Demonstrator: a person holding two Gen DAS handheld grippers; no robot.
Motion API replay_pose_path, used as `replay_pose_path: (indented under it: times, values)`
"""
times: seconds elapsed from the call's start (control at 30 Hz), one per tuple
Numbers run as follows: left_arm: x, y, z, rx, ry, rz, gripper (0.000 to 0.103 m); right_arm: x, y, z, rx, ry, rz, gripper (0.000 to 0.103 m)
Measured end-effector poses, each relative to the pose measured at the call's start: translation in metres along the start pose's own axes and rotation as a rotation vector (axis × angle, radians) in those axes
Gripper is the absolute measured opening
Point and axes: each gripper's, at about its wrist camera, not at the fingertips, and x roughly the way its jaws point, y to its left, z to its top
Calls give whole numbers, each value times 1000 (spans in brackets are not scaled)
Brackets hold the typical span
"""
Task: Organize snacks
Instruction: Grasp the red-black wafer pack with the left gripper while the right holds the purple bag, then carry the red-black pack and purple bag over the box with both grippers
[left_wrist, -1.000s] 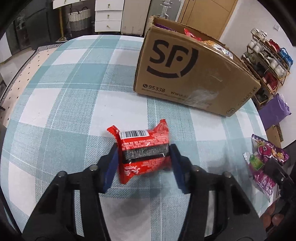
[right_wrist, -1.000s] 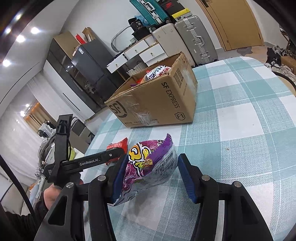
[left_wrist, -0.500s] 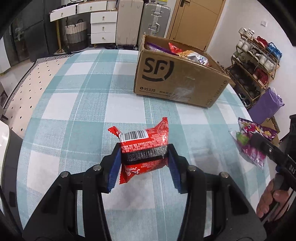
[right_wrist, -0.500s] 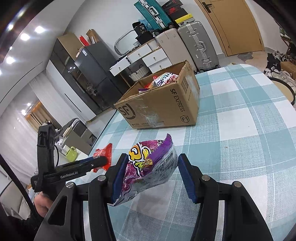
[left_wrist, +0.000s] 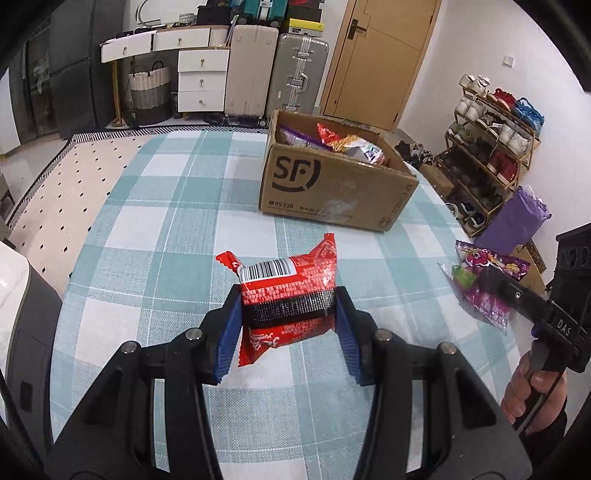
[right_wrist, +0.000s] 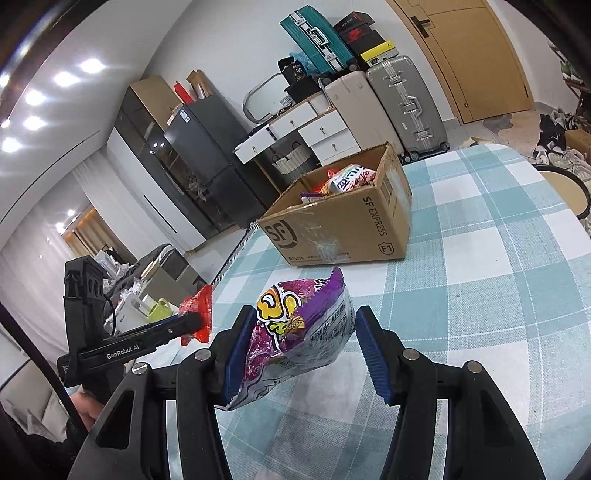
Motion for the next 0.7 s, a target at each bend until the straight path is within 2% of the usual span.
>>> replay_pose_path:
  times: [0.17, 0.37, 0.57, 0.7]
  values:
    - [-25, -7, 4, 25, -59, 3, 45, -13, 9, 2, -8, -30, 18, 56]
    - [-43, -9, 15, 35, -86, -17, 45, -19, 24, 11, -43, -49, 31, 56]
    - [-52, -8, 36, 50, -107, -31, 45, -20, 40, 36, -104, -55, 30, 56]
    - [-54, -11, 62, 82, -113, -48, 45, -21, 50, 59, -151, -67, 28, 56]
